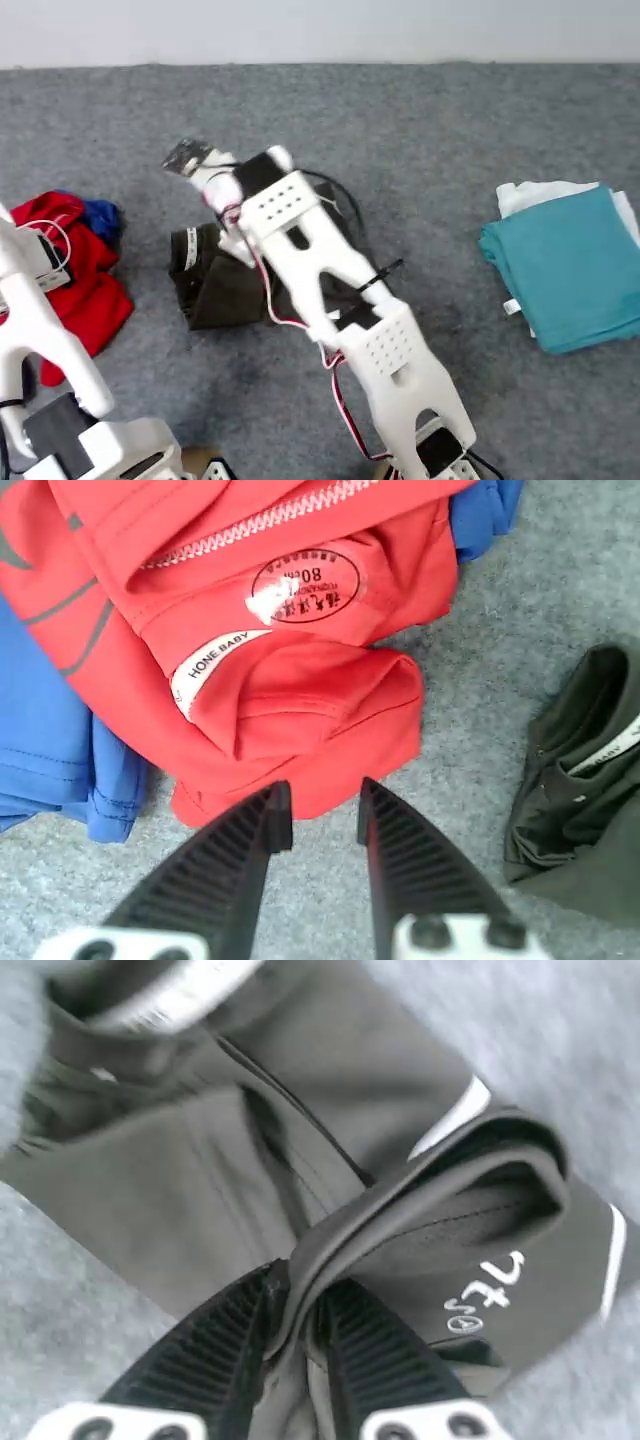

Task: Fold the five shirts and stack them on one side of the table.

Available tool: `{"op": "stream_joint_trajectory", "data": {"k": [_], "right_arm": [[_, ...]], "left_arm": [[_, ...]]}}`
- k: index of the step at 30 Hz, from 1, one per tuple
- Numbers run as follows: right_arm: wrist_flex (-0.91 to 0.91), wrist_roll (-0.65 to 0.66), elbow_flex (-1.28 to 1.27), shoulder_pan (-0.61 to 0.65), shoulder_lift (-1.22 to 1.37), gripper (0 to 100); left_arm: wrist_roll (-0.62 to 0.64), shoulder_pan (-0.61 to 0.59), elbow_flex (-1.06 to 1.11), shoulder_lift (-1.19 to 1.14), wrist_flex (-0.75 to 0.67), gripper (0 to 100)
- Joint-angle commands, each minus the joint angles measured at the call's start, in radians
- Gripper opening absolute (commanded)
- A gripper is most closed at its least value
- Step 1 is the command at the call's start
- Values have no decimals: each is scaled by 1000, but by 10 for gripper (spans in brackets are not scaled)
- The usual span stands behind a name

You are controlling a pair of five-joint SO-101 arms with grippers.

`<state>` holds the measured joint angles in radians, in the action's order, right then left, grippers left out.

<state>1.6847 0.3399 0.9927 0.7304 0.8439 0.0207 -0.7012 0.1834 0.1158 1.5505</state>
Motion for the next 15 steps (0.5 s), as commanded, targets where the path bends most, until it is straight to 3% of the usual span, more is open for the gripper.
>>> {"op": "stream_joint_trajectory", "data": {"k": [1,15], "right_arm": [[-62,-9,40,48,1,10],[-168,-57,83,131,56,10]], "left_arm": [[-3,-5,-5,41,-11,119],[-3,-5,-5,41,-9,119]]}}
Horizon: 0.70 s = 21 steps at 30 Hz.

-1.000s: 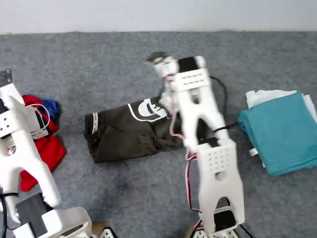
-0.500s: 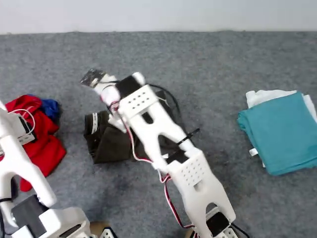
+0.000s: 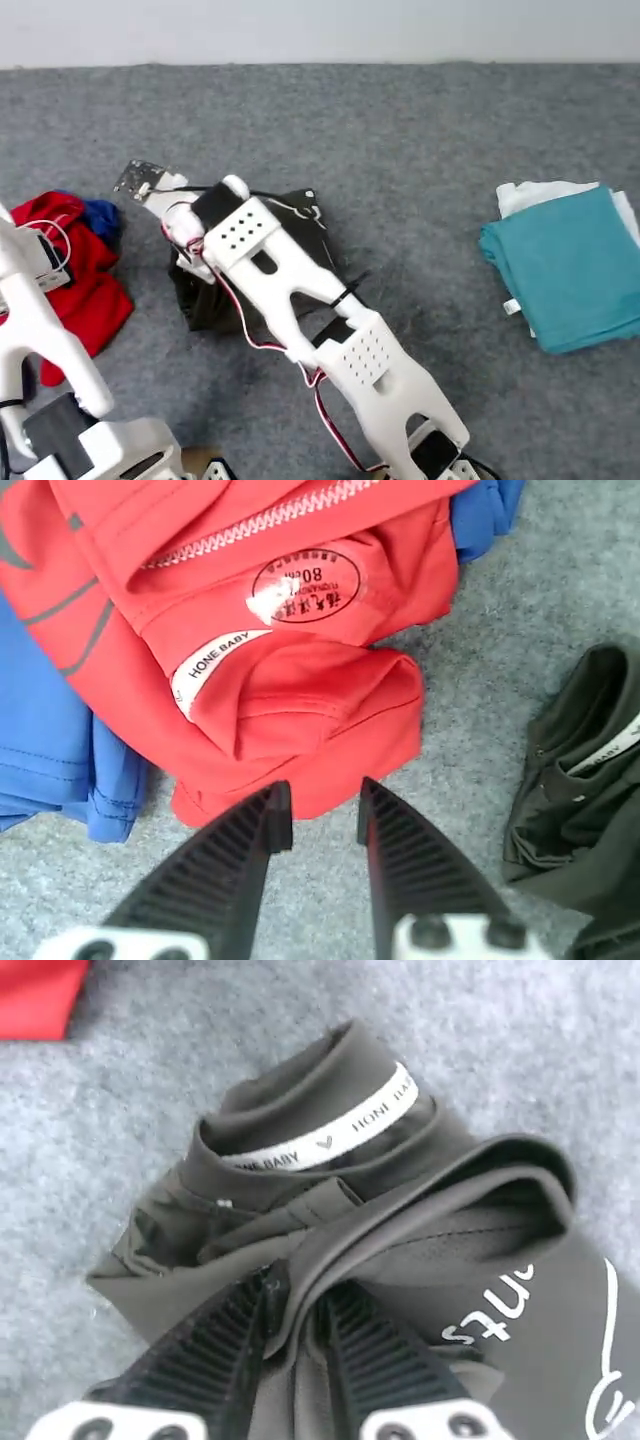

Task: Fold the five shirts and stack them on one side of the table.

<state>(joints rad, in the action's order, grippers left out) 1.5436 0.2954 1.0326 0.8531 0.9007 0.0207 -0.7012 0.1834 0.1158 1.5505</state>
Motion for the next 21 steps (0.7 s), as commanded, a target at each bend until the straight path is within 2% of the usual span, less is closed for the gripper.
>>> {"op": "stream_joint_trajectory", "data": {"k": [1,6,10,13,18,21], "right_arm": [[-38,-12,43,8,10,13],[-67,-12,43,48,51,23],[-59,-12,44,77,36,154],[-39,-64,44,79,-7,236],[-22,-95,44,45,-113,242],[-7,-64,41,-38,-162,242]], "left_arm": [[-3,-5,-5,43,-9,119],[-3,-20,-24,51,-5,119],[-2,-100,-71,51,-3,119],[-2,-158,-87,51,-3,119],[-2,-196,-87,51,-3,119],[-2,-196,-87,51,-3,119]]}}
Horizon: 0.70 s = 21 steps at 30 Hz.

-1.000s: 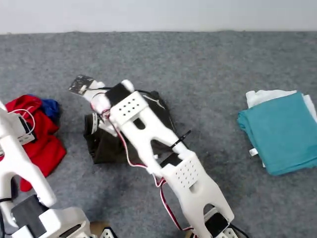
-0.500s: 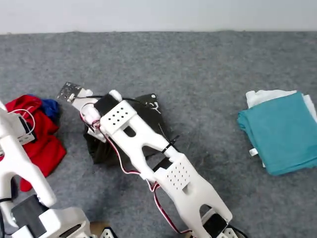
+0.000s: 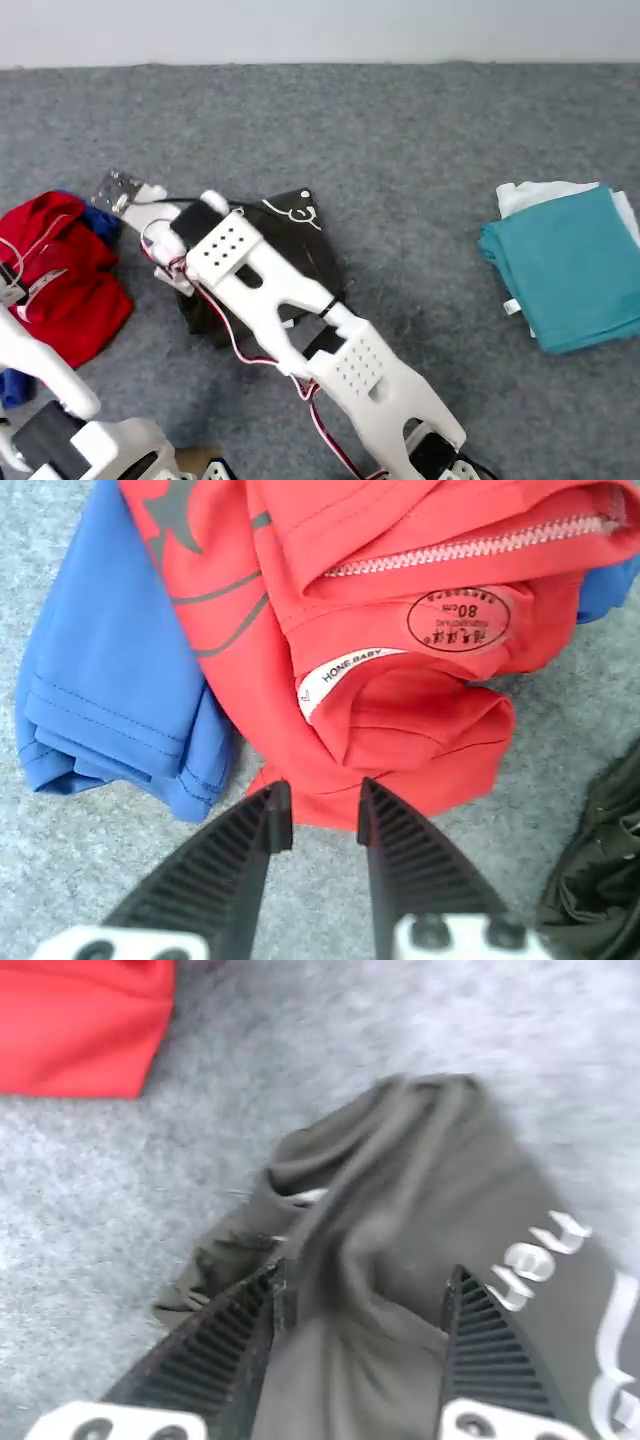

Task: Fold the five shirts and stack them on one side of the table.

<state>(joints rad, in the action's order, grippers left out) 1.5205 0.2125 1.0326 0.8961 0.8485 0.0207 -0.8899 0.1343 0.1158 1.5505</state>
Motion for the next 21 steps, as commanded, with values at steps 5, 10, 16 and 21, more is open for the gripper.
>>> {"op": "stream_joint_trajectory", "data": {"k": [5,10,16,21], "right_arm": [[65,51,37,-231,-113,242],[180,77,37,-257,-62,242],[222,74,43,-185,48,242],[202,75,43,-148,97,242]], "left_arm": [[-2,-8,-38,51,-3,119],[-2,-3,-38,51,-3,119],[-2,-3,-35,49,-3,119],[-2,-2,-35,49,-3,119]]}}
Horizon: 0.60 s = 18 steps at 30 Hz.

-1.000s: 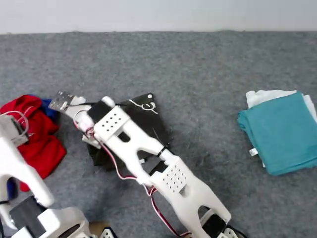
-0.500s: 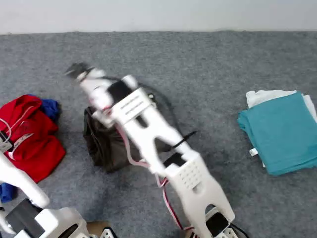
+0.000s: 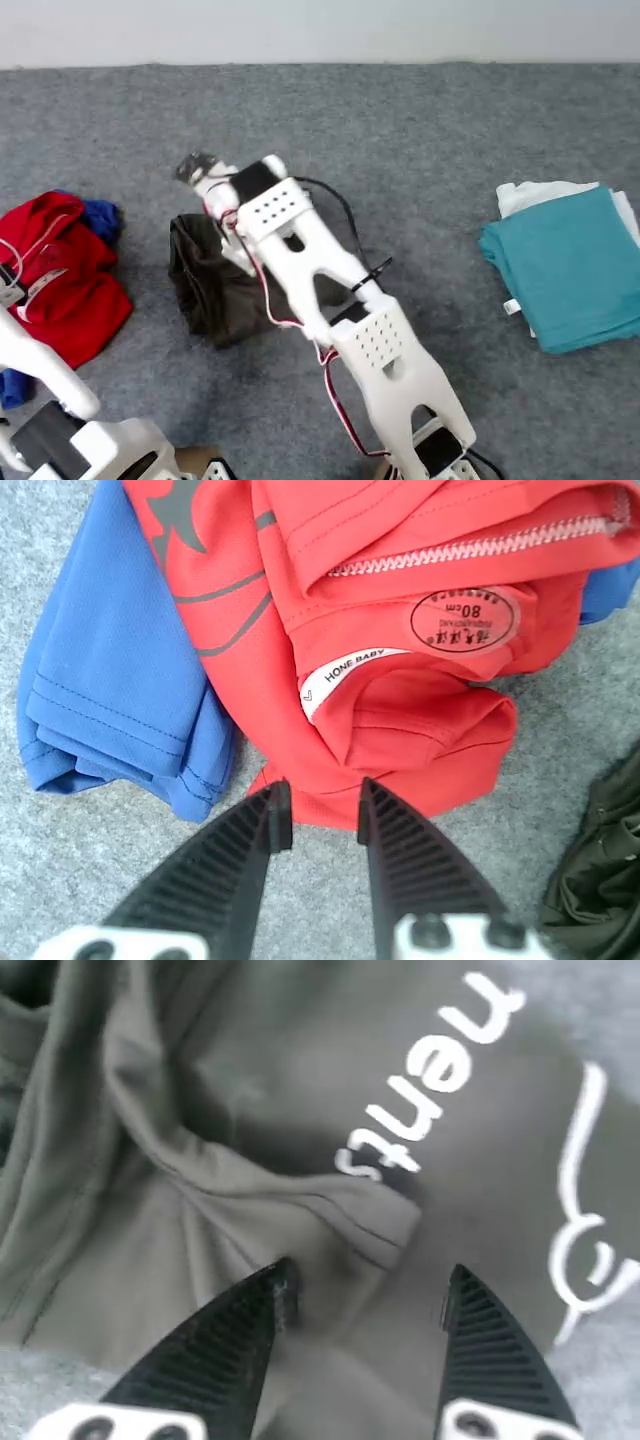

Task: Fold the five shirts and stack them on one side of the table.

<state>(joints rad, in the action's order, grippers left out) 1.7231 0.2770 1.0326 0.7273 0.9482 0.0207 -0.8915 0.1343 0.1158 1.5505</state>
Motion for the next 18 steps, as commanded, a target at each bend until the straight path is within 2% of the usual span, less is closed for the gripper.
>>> {"op": "stream_joint_trajectory", "data": {"k": [1,6,12,18], "right_arm": [[-4,11,43,21,5,241],[-27,12,43,15,45,239],[-41,64,43,19,36,102],[-35,86,43,19,-19,86]], "left_arm": [[-2,0,-35,49,-3,119],[-2,0,-33,46,-3,119],[-2,0,-33,43,-3,119],[-2,0,-33,43,-3,119]]}}
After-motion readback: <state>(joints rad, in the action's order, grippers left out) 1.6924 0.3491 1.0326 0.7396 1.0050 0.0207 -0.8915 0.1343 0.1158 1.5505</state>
